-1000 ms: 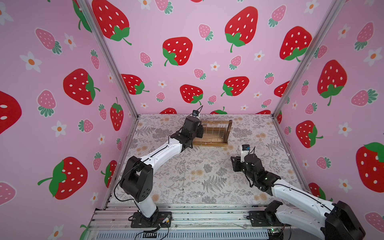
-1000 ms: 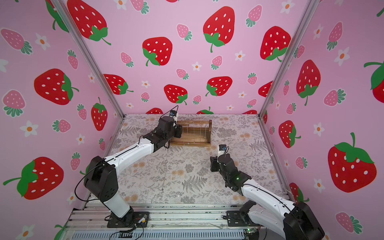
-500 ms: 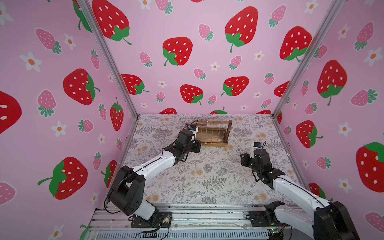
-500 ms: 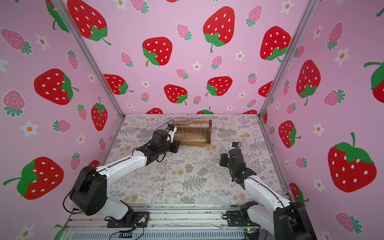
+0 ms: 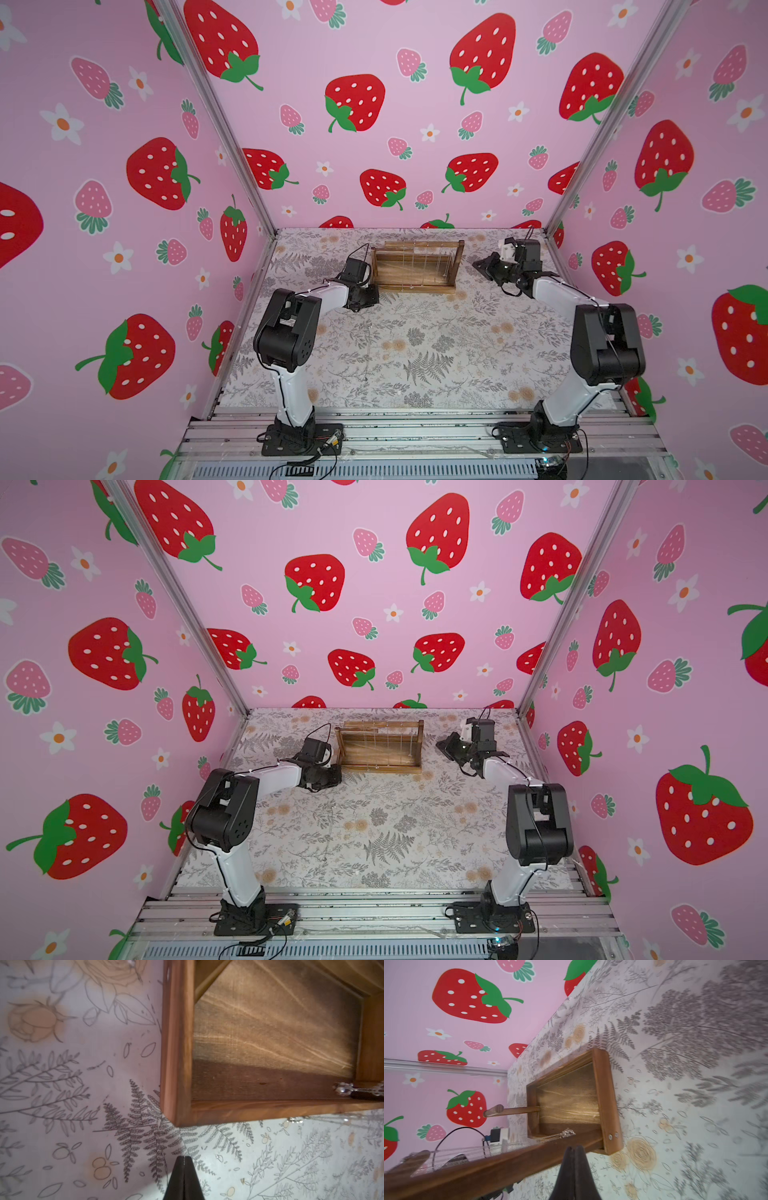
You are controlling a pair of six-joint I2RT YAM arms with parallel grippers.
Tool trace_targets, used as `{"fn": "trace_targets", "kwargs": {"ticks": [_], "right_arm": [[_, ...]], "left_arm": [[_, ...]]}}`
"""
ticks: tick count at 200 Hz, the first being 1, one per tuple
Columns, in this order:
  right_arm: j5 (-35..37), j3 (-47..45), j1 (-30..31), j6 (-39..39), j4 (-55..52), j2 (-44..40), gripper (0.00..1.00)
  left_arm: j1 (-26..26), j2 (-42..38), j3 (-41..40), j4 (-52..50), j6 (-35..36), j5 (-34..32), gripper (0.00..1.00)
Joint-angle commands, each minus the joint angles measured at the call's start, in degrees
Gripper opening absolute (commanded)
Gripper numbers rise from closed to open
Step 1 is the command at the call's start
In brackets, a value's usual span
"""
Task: Take the necklace off the jewelry display stand
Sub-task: Adjust the stand at the center of the board.
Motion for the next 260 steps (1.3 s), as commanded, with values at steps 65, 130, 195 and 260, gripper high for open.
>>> {"fn": "trace_targets", "kwargs": {"ticks": [65, 130, 195, 260], "right_arm": [[-16.4, 11.2, -0.3, 5.1, 1.2, 11.4, 0.0], [-19.8, 9.4, 0.9, 6.1, 6.5, 11.3, 0.0], [-23.3, 3.8, 2.9, 7.7, 15.4, 10.6, 0.0], [-22.5, -5.8, 5.3, 7.7, 20.8, 4.4, 0.0]], "left_arm": [[2.3, 3.4, 5.1, 1.7, -1.3, 1.6, 0.0], [2.3, 4.1, 4.2, 4.3, -1.9, 0.8, 0.0], [2.3, 6.1, 5.5, 3.2, -0.5, 0.6, 0.0], [2.2, 3.8, 3.3, 3.0, 1.5, -1.3, 0.0]]}}
